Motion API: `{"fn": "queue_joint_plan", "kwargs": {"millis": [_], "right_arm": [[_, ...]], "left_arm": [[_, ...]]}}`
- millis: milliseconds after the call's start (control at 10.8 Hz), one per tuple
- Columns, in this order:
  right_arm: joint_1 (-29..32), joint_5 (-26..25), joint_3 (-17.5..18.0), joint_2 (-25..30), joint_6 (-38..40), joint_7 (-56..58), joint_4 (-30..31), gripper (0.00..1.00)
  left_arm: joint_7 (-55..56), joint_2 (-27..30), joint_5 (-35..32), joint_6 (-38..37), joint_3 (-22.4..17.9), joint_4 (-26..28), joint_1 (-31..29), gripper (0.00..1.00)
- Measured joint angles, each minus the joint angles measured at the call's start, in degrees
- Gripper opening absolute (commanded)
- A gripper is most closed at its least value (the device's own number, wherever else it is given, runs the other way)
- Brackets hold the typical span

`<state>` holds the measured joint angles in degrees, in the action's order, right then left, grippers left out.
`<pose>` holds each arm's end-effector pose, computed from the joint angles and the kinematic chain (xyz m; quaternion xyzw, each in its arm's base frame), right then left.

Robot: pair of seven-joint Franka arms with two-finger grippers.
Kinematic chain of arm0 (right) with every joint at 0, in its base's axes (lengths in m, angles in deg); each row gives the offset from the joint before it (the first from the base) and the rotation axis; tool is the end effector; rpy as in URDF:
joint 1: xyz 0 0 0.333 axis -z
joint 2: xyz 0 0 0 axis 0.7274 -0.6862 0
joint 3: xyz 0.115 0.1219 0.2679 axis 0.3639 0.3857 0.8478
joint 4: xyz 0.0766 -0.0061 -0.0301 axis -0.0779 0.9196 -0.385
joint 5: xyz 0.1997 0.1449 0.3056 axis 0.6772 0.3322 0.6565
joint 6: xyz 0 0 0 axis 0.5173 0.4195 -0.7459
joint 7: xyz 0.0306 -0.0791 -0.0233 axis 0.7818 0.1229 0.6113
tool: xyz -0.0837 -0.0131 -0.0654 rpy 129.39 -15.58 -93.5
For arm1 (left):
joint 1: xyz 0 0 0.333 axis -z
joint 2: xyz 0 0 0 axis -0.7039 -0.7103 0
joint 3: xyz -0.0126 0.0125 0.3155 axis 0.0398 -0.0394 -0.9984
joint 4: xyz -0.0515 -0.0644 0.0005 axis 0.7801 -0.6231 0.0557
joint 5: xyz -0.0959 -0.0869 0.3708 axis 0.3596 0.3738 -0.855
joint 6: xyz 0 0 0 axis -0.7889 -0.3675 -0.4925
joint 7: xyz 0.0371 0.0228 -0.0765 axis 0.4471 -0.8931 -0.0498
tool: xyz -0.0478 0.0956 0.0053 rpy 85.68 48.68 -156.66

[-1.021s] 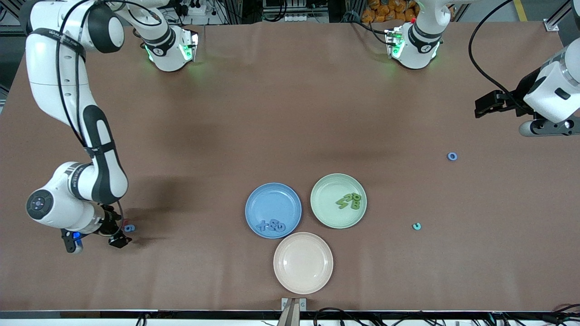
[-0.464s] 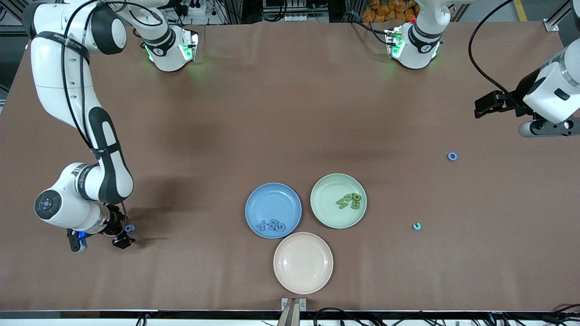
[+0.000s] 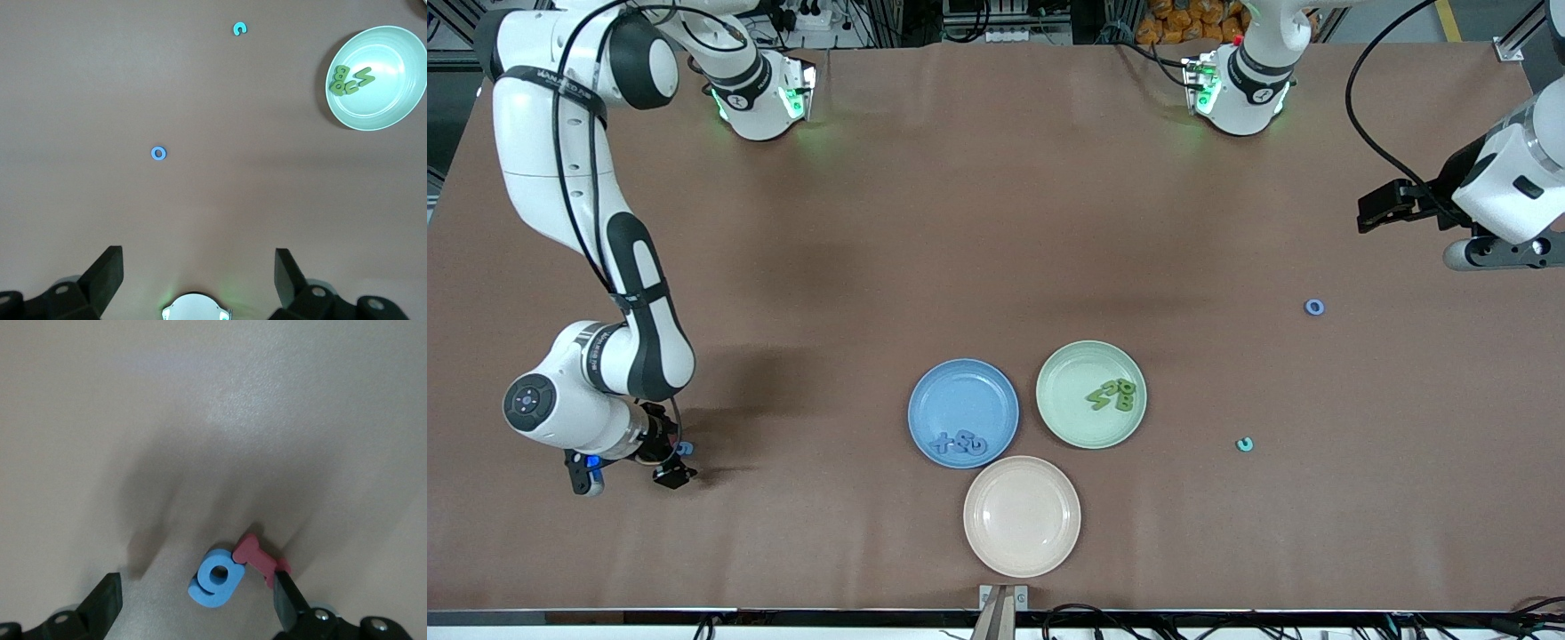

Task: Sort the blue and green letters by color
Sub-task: 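Lower the right gripper and grasp the blue 9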

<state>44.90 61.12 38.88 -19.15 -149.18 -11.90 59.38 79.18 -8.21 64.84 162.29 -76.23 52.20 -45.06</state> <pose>0.7321 -0.0534 0.1741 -0.8599 0.5090 -0.0276 0.0271 0.5579 -0.0667 0.6133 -0.9970 -0.0096 0.0760 0.0110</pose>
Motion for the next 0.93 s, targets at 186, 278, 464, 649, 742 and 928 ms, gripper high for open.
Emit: {"fn": "queue_joint_plan", "kwargs": {"millis": [186,278,464,649,742,928], "right_arm": [[-0.51,0.0,0.06,0.0,-0.05,-0.04,-0.01,1.0],[-0.67,-0.09,0.05,0.0,-0.07,-0.03,-0.01,1.0],[0.29,-0.13,-0.19,-0.01,-0.24,3.17,-0.01,1.0],[3.22,-0.08,-0.32,-0.01,-0.42,8.43,-0.01,1.0],[3.95,-0.03,-0.28,-0.01,-0.42,9.4,-0.01,1.0],[3.23,-0.02,0.12,-0.01,-0.4,8.74,-0.34,1.0]], "left_arm": [[0.0,-0.09,0.0,0.0,0.0,0.0,0.0,1.0],[0.0,-0.15,0.0,0.0,0.0,0.0,0.0,1.0],[0.0,-0.28,0.0,0.0,0.0,0.0,0.0,1.0],[0.0,-0.32,0.0,0.0,0.0,0.0,0.0,1.0],[0.0,-0.32,0.0,0.0,0.0,0.0,0.0,1.0],[0.0,-0.32,0.0,0.0,0.0,0.0,0.0,1.0]]}}
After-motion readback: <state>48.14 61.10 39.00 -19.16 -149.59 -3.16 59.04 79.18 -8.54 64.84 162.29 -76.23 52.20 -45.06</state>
